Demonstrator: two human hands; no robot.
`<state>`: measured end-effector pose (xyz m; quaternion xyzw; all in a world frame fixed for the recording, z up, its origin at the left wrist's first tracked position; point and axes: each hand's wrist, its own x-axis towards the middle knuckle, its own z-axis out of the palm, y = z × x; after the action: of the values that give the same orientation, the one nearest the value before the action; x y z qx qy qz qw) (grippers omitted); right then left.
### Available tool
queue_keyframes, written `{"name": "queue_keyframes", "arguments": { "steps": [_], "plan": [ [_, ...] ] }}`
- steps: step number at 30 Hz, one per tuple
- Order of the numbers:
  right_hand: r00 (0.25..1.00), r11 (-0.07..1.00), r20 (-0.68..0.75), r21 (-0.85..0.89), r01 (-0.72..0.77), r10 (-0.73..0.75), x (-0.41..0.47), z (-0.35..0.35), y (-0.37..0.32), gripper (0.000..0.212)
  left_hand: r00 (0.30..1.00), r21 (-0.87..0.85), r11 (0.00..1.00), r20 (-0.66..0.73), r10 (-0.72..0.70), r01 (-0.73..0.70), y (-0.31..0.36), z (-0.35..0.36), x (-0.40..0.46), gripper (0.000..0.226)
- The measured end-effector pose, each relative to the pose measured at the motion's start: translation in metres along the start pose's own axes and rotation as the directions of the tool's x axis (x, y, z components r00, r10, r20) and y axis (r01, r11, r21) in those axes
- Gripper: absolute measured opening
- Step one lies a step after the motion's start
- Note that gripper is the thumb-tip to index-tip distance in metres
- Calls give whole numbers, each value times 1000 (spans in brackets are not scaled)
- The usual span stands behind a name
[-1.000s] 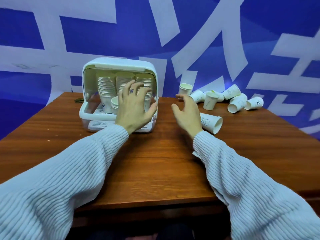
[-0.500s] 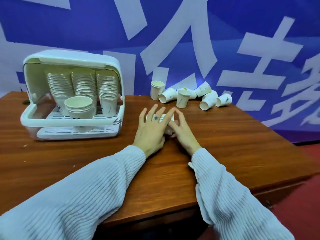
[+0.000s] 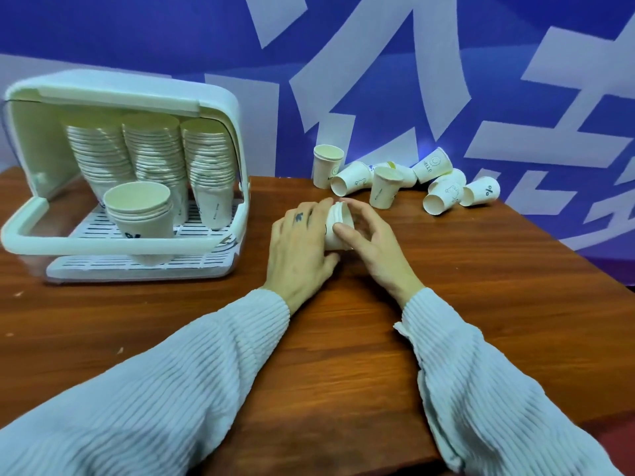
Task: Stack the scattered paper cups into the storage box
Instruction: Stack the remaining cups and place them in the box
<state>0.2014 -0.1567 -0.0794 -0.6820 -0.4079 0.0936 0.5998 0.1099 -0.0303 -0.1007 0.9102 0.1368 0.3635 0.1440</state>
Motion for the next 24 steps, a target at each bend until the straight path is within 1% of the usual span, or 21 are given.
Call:
{"name": "queue_keyframes", "arguments": {
  "steps": [5, 11, 13, 16, 19, 22, 24],
  "plan": [
    [999, 999, -37, -51, 13, -15, 0, -1, 3, 52, 1000, -2, 1000, 22, 1, -1, 2, -2, -4, 82],
    [1000, 999, -28, -38, 0, -1, -4, -1, 5, 52, 997, -30, 999, 76, 14, -12, -1, -7, -9, 79],
    [1000, 999, -19, -49, 0, -1, -5, 0, 4, 49, 995, -24, 999, 90, 36, -34, -5, -10, -10, 82],
    [1000, 997, 18, -76, 7, -5, -6, 2, 3, 47, 991, -18, 996, 96, 88, -87, -9, -15, -8, 96],
    [999, 995, 41, -102, 4, 1, -6, 4, 4, 52, 984, -43, 988, 96, 149, -145, -5, -17, -8, 94],
    [999, 994, 49, -113, -5, 11, -5, 5, 6, 44, 986, -98, 989, 114, 124, -113, -1, -17, -8, 90],
    [999, 994, 43, -107, -6, 11, -5, 6, 6, 40, 989, -114, 989, 105, 108, -96, -1, -16, -8, 91]
  ]
}}
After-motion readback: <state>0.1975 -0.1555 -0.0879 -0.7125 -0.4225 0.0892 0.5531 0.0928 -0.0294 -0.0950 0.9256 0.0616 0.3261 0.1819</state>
